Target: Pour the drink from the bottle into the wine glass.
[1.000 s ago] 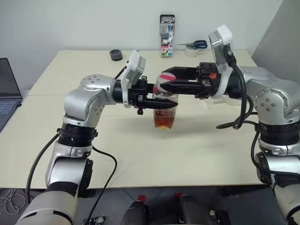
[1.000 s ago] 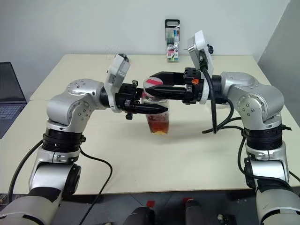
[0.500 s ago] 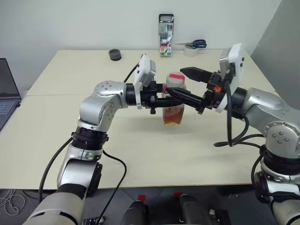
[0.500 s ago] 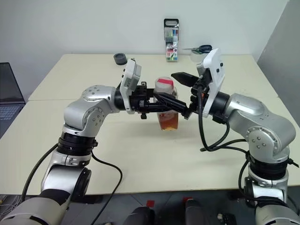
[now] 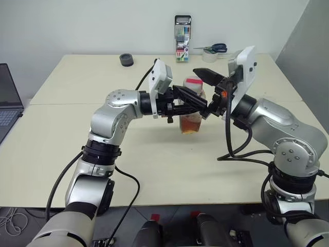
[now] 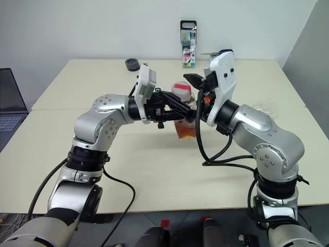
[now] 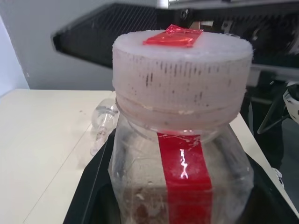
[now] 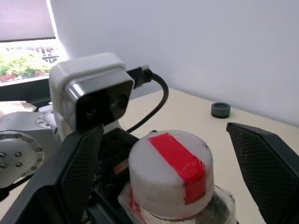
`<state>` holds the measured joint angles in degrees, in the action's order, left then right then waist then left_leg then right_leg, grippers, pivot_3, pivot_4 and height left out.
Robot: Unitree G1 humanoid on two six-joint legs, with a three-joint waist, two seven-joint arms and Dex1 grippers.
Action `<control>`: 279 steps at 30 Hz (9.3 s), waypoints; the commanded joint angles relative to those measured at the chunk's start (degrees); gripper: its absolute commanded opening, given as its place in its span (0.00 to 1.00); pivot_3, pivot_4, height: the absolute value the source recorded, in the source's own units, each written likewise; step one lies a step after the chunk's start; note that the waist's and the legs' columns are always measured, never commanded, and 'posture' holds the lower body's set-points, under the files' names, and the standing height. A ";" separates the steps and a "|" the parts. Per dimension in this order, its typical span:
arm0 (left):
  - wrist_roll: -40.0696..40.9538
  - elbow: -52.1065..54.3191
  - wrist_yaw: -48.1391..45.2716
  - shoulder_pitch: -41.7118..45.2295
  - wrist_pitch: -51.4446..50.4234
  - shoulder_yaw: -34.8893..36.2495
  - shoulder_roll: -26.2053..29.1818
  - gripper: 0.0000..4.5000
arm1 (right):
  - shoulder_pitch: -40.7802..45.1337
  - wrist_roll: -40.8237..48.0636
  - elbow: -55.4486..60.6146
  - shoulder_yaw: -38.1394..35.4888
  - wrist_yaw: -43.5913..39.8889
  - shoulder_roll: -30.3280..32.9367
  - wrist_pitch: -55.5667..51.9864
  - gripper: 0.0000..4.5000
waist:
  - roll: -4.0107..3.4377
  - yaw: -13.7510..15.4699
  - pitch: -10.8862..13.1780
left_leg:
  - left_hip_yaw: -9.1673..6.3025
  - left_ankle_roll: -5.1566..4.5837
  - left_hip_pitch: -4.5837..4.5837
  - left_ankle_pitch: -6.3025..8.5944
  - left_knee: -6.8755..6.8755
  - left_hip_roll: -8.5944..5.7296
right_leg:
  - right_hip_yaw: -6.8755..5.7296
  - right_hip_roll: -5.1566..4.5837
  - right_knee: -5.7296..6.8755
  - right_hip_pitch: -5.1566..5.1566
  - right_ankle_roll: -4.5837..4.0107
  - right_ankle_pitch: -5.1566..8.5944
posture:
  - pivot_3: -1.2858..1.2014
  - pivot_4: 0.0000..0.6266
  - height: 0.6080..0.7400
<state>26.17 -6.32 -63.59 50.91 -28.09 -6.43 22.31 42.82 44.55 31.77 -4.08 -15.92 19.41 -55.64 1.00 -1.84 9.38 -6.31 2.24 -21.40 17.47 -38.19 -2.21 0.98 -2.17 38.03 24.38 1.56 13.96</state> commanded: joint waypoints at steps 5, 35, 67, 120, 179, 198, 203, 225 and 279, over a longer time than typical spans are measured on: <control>-0.08 1.27 -0.26 0.85 1.46 0.91 0.29 0.41 | 0.67 3.14 1.77 -1.35 0.25 0.26 0.59 0.72 | 0.00 -0.01 0.00 | 0.00 0.00 0.00 0.00 0.00 0.00 | -0.01 0.01 0.00 0.00 0.00 0.00 | 0.52 0.24 1.00; -0.58 -0.05 -0.25 2.32 1.74 1.39 -0.61 0.41 | -0.30 0.23 -0.97 0.82 -2.30 3.69 2.71 0.92 | 0.00 -0.03 0.00 | 0.02 -0.01 0.00 0.00 0.00 0.00 | 0.00 0.02 0.00 0.00 0.00 0.00 | 0.52 0.24 1.00; 11.48 9.80 -12.76 4.66 -12.12 0.80 5.61 0.41 | 18.11 -0.44 -26.70 11.84 -47.34 12.24 8.99 0.42 | -0.07 -0.87 0.05 | 0.07 -0.12 0.10 0.05 0.03 0.00 | -0.06 0.17 -0.04 -0.13 0.00 0.00 | 0.52 0.24 1.00; 7.68 9.77 -1.19 1.30 -8.66 2.36 4.36 0.41 | 6.26 9.44 -6.50 -1.51 -17.36 9.86 0.91 0.41 | -0.10 0.00 0.06 | 0.00 -0.03 -0.10 -0.01 -0.12 -0.03 | -0.04 0.06 0.03 0.02 0.00 0.00 | 0.52 0.24 1.00; 7.98 8.30 -0.30 2.35 -9.38 2.96 3.55 0.41 | 1.59 2.65 -2.45 -5.14 -5.87 12.80 1.88 0.99 | -0.14 -0.02 0.08 | 0.06 -0.05 -0.53 0.01 -0.66 -0.07 | 0.05 0.02 0.61 0.51 0.02 -0.01 | 0.52 0.24 1.00; 7.38 7.64 -0.61 2.80 -8.75 2.91 3.11 0.41 | -1.68 5.07 -2.04 -7.14 -6.42 17.16 1.98 0.99 | -0.14 0.00 0.08 | 0.09 -0.06 -0.54 0.01 -0.66 -0.07 | 0.05 0.03 0.61 0.51 0.02 -0.01 | 0.52 0.24 1.00; 7.29 7.58 -0.62 2.93 -8.79 2.94 3.01 0.41 | -1.85 5.61 -2.08 -7.30 -6.49 17.42 1.90 0.99 | -0.14 0.00 0.08 | 0.09 -0.07 -0.53 0.01 -0.66 -0.08 | 0.05 0.03 0.61 0.51 0.03 -0.01 | 0.52 0.24 1.00; 6.63 5.83 -1.03 3.87 -7.74 2.63 2.73 0.41 | 2.89 18.24 -2.18 -4.80 -2.25 10.39 0.93 0.99 | -0.14 0.01 0.08 | 0.07 -0.06 -0.52 0.01 -0.67 -0.07 | 0.05 0.03 0.65 0.51 0.02 -0.01 | 0.52 0.24 1.00; 6.68 5.63 -0.71 4.43 -8.47 1.83 2.96 0.41 | -30.18 -28.11 -26.46 -3.93 11.39 -0.70 26.91 0.75 | -0.10 -0.87 0.05 | 0.43 -0.07 -0.32 0.00 -0.67 -0.04 | 0.46 0.24 0.93 0.57 0.03 0.00 | 0.52 0.24 1.00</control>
<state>32.51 -2.04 -64.18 53.44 -37.06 -5.34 25.03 11.82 16.98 4.81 -7.68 -3.88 18.72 -30.30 0.90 -2.72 9.43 -5.88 2.17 -21.72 17.47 -38.86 -2.25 1.44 -1.94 38.96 24.95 1.59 13.96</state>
